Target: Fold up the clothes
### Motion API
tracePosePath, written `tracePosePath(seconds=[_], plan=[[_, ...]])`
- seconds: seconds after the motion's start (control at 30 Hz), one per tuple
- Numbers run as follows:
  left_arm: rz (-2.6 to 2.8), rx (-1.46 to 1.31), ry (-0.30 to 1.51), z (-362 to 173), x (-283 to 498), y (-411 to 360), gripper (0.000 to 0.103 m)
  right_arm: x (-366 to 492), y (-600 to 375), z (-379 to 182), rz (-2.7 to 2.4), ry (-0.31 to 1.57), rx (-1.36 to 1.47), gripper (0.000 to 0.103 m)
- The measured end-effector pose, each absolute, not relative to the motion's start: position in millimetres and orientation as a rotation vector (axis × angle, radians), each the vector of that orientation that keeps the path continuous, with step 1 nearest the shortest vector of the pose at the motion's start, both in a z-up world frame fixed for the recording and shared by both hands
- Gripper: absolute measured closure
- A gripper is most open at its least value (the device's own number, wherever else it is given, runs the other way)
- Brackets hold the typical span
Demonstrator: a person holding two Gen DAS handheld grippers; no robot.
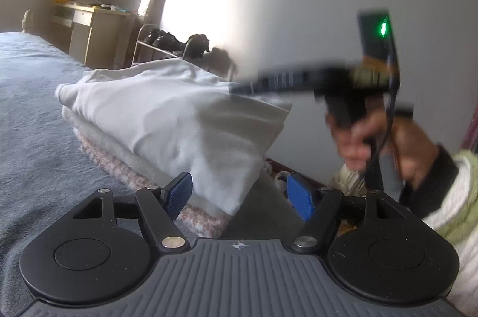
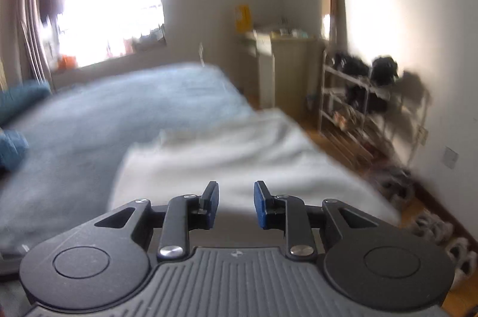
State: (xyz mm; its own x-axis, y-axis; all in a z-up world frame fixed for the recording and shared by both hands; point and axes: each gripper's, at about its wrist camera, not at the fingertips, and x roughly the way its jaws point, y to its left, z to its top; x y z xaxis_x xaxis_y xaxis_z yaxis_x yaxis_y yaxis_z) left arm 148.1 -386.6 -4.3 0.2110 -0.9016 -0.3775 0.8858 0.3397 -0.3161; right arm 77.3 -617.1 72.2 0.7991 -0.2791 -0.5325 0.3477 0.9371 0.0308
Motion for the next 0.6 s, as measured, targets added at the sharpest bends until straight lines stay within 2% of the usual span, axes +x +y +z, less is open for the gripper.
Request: tracePosePath(seconds=[0.13,0.3,0.4,0.5,0.6], plan=[[-1.267,-0.018,0.507,6,153,-397,0.032,55,-621,49,-0.459,0.660,0.096,0.076],[-1.294,0.007,0.477,17,156,-434,0.032,46,-634,84,-0.480,0.518,0.150,0.075],[-1.269,0.038,0.537,8,160,-453,0.032,66,-653,89,-0.440,0.474,0.227,0.075],[-1.270,0.023,0.585,-5,162,-451,0.032,85,-676,69,-0.527,0.587,0.221,0.076],[-1.277,0.036,0.572,-6,160,-447,0.032,82,-705,63,-0.671,0.568,0.267,0.073]])
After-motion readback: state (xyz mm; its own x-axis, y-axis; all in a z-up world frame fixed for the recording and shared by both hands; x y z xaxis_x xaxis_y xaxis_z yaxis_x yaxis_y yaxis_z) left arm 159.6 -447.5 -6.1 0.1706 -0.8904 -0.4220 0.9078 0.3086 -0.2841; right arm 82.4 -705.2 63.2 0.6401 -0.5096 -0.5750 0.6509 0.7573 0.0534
